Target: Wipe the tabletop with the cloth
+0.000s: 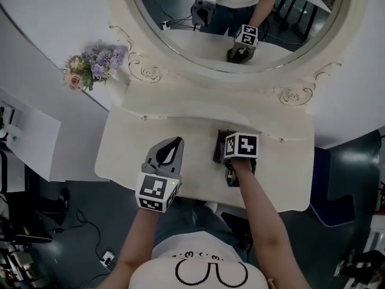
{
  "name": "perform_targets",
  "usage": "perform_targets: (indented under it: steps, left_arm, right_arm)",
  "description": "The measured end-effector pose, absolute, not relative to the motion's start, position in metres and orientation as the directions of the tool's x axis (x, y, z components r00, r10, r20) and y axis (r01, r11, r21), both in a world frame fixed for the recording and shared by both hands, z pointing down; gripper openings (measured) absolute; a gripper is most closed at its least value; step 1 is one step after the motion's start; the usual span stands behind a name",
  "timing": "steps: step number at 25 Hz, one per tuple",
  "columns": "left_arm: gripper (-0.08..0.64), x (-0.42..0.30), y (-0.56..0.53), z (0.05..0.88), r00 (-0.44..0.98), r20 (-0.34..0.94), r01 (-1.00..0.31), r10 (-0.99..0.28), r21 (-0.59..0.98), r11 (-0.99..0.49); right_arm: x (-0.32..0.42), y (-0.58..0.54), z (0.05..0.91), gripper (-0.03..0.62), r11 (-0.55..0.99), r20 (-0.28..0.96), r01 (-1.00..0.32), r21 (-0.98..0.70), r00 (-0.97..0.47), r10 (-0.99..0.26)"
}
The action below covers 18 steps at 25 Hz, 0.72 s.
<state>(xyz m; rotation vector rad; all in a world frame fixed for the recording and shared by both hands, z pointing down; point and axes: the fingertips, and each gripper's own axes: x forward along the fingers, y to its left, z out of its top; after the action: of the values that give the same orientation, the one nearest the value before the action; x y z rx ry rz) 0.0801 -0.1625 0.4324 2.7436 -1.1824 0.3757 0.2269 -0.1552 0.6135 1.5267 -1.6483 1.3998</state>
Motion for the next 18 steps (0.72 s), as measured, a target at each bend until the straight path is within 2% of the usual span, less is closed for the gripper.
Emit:
perform_targets:
  steps: [18]
  left_arm:
    - [-0.003,0.139,-0.144,0.437,0.726,0.298,-0.651,-0.62,0.007,-0.759]
  right_arm:
    - [0.337,-0.109,0.612,0.107,-0.199,0.891,-0.94,-0.277,-0.174,-0.419]
